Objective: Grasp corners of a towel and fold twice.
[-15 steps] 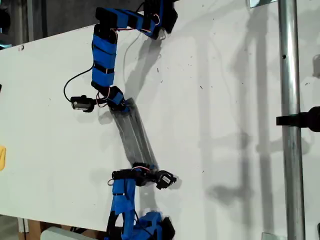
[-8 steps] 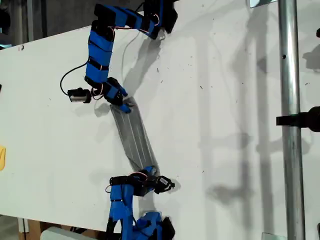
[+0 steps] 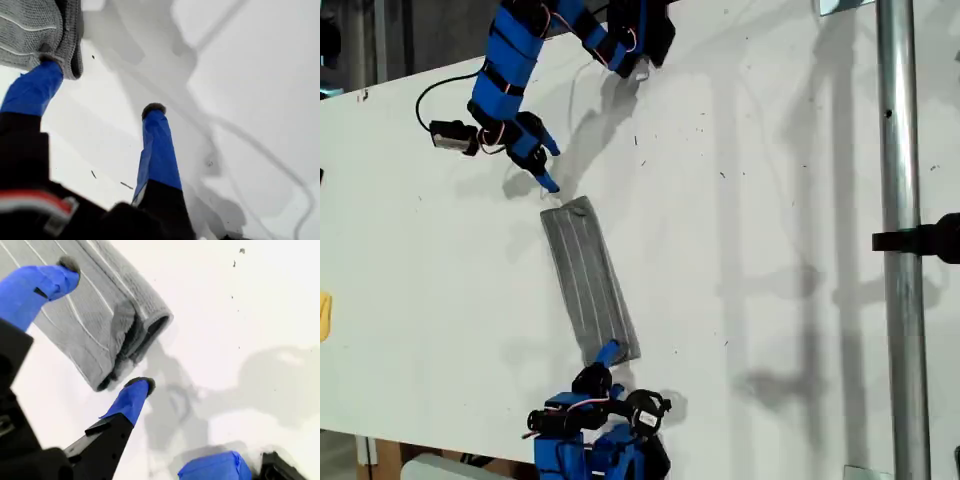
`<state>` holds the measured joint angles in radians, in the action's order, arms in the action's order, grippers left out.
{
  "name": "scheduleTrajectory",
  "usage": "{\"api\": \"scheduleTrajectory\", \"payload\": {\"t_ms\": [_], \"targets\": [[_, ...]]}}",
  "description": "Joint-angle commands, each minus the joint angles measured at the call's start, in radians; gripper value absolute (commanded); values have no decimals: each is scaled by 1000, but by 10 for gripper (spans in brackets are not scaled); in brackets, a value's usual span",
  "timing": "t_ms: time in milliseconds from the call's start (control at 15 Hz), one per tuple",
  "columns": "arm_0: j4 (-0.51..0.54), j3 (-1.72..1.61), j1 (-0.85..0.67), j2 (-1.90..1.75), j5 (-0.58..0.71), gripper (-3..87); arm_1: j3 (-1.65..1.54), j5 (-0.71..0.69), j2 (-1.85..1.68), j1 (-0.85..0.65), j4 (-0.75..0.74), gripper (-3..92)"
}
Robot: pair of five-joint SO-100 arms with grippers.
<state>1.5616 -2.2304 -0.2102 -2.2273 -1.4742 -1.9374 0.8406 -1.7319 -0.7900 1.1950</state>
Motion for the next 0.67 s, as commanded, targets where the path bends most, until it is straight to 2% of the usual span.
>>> {"api": "scheduleTrajectory", "payload": {"t_ms": [0, 133, 267, 467, 600], "targets": [[-81, -117, 78, -413, -14, 310, -132, 49, -275, -29, 41, 350], [-172, -307, 175, -793, -74, 283, -262, 115, -503, -17, 104, 363], [-170, -526, 265, -1239, -138, 244, -377, 195, -788, 49, 178, 366], [-252, -670, 396, -1253, -155, 200, -512, 357, -1149, 239, 249, 353], [-282, -750, 549, -1253, -104, 33, -529, 420, -1137, 324, 261, 380]]}}
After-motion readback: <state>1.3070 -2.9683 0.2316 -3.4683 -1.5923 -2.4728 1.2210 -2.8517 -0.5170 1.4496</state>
